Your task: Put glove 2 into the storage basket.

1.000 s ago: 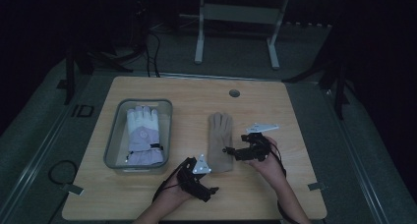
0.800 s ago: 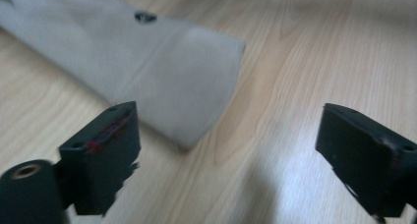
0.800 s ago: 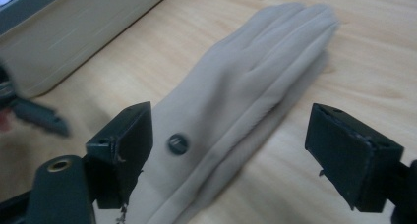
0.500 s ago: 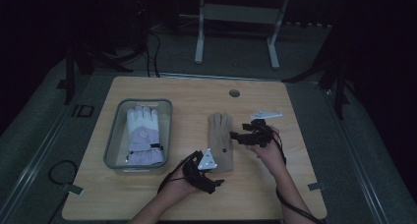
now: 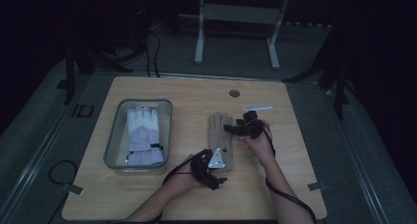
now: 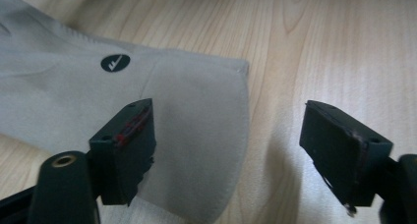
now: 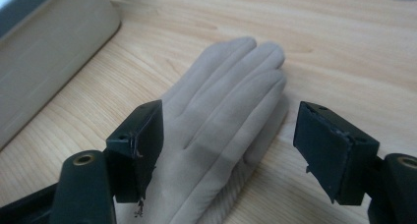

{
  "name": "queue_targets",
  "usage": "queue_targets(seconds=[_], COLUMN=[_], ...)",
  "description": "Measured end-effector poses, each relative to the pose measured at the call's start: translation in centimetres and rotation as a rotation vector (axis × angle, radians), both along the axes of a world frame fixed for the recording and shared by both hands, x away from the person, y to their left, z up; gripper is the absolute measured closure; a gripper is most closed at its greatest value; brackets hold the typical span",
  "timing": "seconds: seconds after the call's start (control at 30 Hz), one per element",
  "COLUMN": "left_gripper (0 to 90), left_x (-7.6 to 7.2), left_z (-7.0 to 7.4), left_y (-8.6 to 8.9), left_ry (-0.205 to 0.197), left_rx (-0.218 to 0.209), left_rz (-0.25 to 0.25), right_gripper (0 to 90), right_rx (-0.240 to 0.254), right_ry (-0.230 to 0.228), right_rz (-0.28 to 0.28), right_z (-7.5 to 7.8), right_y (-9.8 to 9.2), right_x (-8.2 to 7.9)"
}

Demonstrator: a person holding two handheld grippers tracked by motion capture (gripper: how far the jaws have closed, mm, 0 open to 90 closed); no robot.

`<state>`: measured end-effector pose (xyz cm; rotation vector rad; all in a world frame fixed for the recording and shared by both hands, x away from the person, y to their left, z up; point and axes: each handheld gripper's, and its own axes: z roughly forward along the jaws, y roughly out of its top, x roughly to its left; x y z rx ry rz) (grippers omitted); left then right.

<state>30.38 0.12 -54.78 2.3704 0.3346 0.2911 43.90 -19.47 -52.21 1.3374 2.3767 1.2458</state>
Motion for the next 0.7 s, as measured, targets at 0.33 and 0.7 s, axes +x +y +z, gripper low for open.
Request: queue_targets(seconds=[0.33,0.7], left_gripper=[36.8,41.6], left_x=[1.6,2.0], left_z=[-0.6,-0.7], left_y=[-0.1,-0.1], left_ry=[0.03,0.023], left_rx=[0.003,0.013], left_rz=[0.003,-0.001], right_gripper=[29.1,58.8], right_rx=[-0.029,0.003], right_ry=[0.073,0.147], right_rz=[0.017,0.061], right_z=[-2.2,-2.9], right_y=[1.3,1.2], right_x=[0.9,0.8])
